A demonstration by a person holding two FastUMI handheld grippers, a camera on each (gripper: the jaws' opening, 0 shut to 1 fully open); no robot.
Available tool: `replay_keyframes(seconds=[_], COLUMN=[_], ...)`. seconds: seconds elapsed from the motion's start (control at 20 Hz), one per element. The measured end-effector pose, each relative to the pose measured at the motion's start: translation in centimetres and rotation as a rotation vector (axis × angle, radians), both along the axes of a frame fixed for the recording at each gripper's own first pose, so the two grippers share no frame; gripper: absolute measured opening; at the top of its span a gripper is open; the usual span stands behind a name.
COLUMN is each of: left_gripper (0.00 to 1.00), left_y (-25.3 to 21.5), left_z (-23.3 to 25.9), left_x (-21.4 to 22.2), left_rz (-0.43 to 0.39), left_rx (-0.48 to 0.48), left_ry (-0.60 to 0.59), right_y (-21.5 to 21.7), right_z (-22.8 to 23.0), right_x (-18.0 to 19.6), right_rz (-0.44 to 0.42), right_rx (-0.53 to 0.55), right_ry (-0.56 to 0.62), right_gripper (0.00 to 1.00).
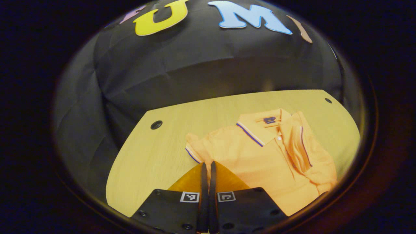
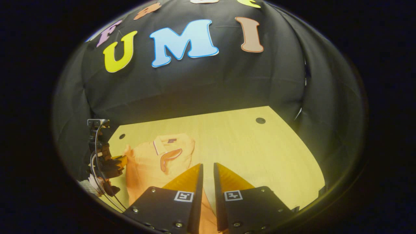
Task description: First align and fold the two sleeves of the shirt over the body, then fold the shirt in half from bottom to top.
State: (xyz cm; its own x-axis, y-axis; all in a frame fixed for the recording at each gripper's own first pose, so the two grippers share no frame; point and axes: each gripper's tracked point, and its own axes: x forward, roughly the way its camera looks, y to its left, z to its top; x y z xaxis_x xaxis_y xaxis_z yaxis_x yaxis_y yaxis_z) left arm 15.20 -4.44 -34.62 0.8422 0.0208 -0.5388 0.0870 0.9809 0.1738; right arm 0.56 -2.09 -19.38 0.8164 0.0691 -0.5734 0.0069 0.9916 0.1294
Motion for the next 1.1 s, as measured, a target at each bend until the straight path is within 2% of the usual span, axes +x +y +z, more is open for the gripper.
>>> replay_keyframes(seconds=[0.35,0.55,0.75,0.85,0.9,1.0,1.05,1.1], left_gripper=[0.06,0.06,0.10,0.26,0.39,0.75,0.85,0.86], left_y=[-10.1,-13.7,-15.1,-15.3,-15.2,-14.8,-14.3,-13.9], left_z=[0.8,-0.8,-2.2,-2.3,-2.2,-1.7,-1.5,-1.3], left_x=[0.1,-0.6,-0.9,-1.5,-1.7,-2.1,-2.5,-2.9], left_rz=[-0.246,-0.317,-0.335,-0.343,-0.337,-0.324,-0.313,-0.302], left_rx=[0.080,0.086,0.057,0.032,0.029,0.011,0.005,-0.008], left_ry=[-0.029,0.006,0.051,0.069,0.071,0.071,0.072,0.074], right_y=[-2.5,-4.5,-5.8,-6.1,-6.1,-5.8,-5.6,-5.4], right_z=[-0.2,-0.6,-1.1,-1.2,-1.3,-1.6,-1.5,-1.6], right_x=[-1.8,-3.2,-4.3,-4.4,-4.5,-4.6,-4.5,-4.4], right_rz=[-0.065,-0.114,-0.148,-0.152,-0.150,-0.142,-0.135,-0.127], right_rx=[0.011,0.016,0.031,0.035,0.037,0.039,0.042,0.045], right_ry=[-0.002,0.007,0.022,0.027,0.030,0.032,0.032,0.034], right_gripper=[0.22,0.20,0.20,0.20,0.20,0.20,0.19,0.20])
